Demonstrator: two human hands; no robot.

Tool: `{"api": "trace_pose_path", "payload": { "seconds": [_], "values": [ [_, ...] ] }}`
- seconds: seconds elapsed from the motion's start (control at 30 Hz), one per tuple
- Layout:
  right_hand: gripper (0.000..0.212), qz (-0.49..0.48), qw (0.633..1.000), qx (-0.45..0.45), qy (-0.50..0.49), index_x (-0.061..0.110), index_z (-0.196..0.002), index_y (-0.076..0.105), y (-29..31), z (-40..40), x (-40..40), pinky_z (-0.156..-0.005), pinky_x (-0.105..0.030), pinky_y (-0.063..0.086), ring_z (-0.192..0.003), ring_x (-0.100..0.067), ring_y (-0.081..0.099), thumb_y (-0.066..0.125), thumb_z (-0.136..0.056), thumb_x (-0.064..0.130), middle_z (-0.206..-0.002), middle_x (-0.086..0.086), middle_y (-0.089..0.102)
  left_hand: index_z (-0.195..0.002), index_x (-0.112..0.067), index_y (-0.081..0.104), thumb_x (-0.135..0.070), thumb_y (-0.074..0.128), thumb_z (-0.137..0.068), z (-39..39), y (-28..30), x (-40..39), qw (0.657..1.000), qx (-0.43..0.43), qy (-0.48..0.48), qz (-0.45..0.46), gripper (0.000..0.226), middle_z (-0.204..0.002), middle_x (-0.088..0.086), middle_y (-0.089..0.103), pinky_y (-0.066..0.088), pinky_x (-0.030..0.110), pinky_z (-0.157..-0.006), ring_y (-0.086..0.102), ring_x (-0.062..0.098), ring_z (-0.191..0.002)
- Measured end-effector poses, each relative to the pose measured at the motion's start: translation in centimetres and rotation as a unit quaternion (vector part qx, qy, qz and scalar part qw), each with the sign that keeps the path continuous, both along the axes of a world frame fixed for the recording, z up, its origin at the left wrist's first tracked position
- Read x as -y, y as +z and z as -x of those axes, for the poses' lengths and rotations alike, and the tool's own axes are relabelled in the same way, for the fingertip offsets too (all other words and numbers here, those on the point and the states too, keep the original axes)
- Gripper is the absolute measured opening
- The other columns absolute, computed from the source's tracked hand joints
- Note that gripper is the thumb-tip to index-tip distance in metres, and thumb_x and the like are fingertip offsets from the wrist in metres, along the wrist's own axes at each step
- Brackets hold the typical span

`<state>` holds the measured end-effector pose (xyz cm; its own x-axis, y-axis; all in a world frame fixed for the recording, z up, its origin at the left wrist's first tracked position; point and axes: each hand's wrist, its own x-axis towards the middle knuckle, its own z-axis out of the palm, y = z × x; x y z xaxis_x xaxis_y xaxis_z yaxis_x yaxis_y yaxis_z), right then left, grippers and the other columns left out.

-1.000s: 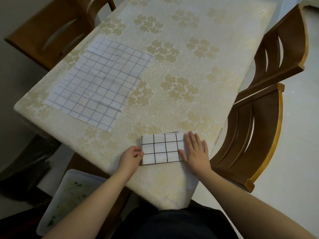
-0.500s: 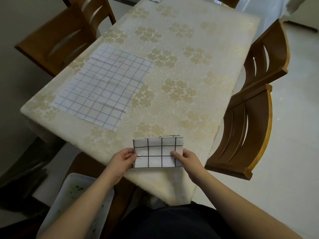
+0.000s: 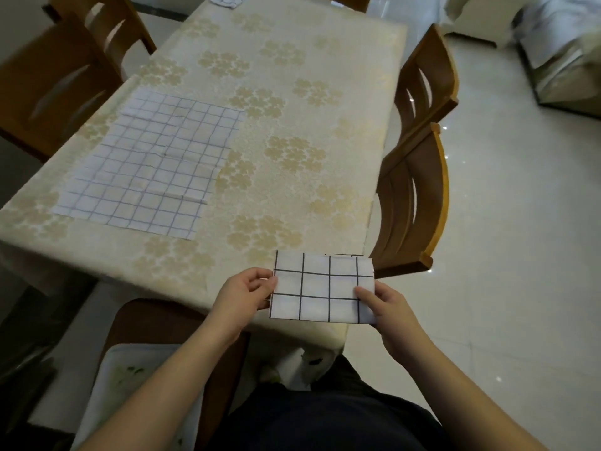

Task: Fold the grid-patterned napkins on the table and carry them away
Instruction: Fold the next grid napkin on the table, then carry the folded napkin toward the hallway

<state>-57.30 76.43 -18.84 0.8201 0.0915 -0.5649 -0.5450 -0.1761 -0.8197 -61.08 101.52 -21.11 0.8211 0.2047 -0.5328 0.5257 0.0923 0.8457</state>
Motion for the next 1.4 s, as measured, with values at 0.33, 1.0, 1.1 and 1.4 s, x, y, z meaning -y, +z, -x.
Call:
{"api": "trace_pose_path", "payload": {
  "seconds": [0.33, 1.0, 1.1, 1.4],
  "values": [
    [0.011, 0.027, 0.990, 0.033, -0.133, 0.016, -0.099, 0.071, 2.9, 4.1, 10.3, -0.085, -0.042, 0.057, -0.092, -0.019, 0.070, 0.065, -0.091, 0.016, -0.093, 0.002, 0.076, -0.094, -0.011, 0.063, -0.008, 0.059, -0.095, -0.9, 4.5, 9.5, 0.990, 0.018, -0.139, 0.001, 0.005, -0.072, -0.004, 0.071, 0.052, 0.019, -0.058, 0.067, 0.004, -0.066],
    [0.003, -0.009, 0.936, 0.083, -0.343, 0.013, -0.090, 0.071, 4.1, 9.9, 38.5, -0.073, -0.034, 0.056, -0.083, -0.019, 0.070, 0.068, -0.089, 0.013, -0.089, -0.006, 0.075, -0.095, -0.011, 0.066, -0.012, 0.058, -0.096, -3.1, 6.5, 40.9, 0.969, 0.033, -0.246, 0.007, 0.009, -0.079, 0.000, 0.069, 0.050, 0.022, -0.055, 0.063, 0.008, -0.066],
    [0.007, 0.018, 0.930, 0.107, -0.353, 0.020, -0.092, 0.068, 3.9, 9.2, 39.6, -0.074, -0.028, 0.053, -0.079, -0.012, 0.066, 0.071, -0.087, 0.016, -0.085, -0.001, 0.072, -0.094, -0.013, 0.066, -0.013, 0.058, -0.095, -3.9, 6.2, 42.2, 0.969, 0.031, -0.247, 0.003, 0.007, -0.071, -0.007, 0.066, 0.045, 0.016, -0.049, 0.059, 0.003, -0.061],
    [0.011, 0.034, 0.932, 0.108, -0.345, 0.026, -0.096, 0.064, 2.8, 2.3, 40.7, -0.074, -0.027, 0.047, -0.075, -0.010, 0.059, 0.070, -0.087, 0.023, -0.082, 0.000, 0.065, -0.102, -0.014, 0.064, -0.017, 0.059, -0.095, -10.1, 5.4, 43.0, 0.973, 0.046, -0.224, -0.020, 0.009, -0.083, 0.001, 0.066, 0.049, 0.019, -0.054, 0.061, 0.010, -0.071]
  ]
}}
